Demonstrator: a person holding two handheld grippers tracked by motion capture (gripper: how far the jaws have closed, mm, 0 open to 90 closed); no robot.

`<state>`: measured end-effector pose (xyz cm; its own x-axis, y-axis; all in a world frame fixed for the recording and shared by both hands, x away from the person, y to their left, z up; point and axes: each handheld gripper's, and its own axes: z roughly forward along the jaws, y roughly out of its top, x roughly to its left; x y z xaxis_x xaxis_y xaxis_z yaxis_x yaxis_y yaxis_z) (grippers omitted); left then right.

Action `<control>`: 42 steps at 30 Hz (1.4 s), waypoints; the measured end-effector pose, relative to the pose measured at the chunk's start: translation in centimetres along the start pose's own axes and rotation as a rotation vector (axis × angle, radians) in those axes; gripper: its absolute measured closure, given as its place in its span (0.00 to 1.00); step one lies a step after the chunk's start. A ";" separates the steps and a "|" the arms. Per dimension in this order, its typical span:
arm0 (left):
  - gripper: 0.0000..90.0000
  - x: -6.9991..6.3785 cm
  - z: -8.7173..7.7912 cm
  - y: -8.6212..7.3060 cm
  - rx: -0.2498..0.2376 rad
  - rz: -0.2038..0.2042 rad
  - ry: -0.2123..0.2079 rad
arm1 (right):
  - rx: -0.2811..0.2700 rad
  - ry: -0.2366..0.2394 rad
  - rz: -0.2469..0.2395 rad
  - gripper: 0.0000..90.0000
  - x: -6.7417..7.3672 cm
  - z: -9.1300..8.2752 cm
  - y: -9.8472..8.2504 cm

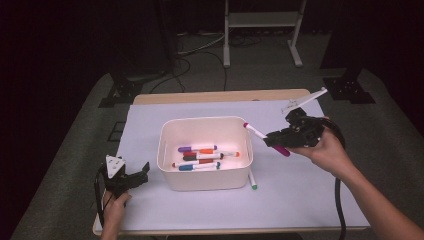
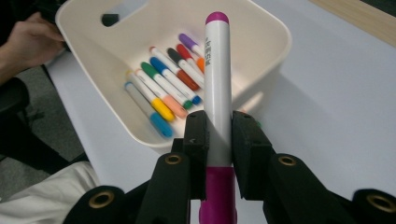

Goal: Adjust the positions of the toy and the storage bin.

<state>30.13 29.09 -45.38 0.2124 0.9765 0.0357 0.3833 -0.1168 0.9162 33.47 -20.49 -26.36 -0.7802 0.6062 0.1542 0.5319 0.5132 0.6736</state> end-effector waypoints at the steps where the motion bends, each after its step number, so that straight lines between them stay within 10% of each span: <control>1: 0.00 0.0 0.0 0.0 0.000 0.000 0.000 | 0.002 0.011 -0.014 0.84 0.4 0.2 0.6; 25: 0.00 0.0 -0.1 0.0 -0.002 0.004 -0.005 | 0.073 0.257 -0.205 0.84 6.5 9.5 6.9; 42: 0.00 0.0 0.0 0.0 -0.005 -0.002 -0.007 | 0.179 0.310 -0.257 0.84 6.9 16.1 7.5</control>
<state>30.13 29.12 -45.39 0.2174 0.9756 0.0311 0.3789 -0.1137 0.9184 37.38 -2.69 -31.95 -0.9419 0.2486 0.2261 0.3354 0.7372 0.5865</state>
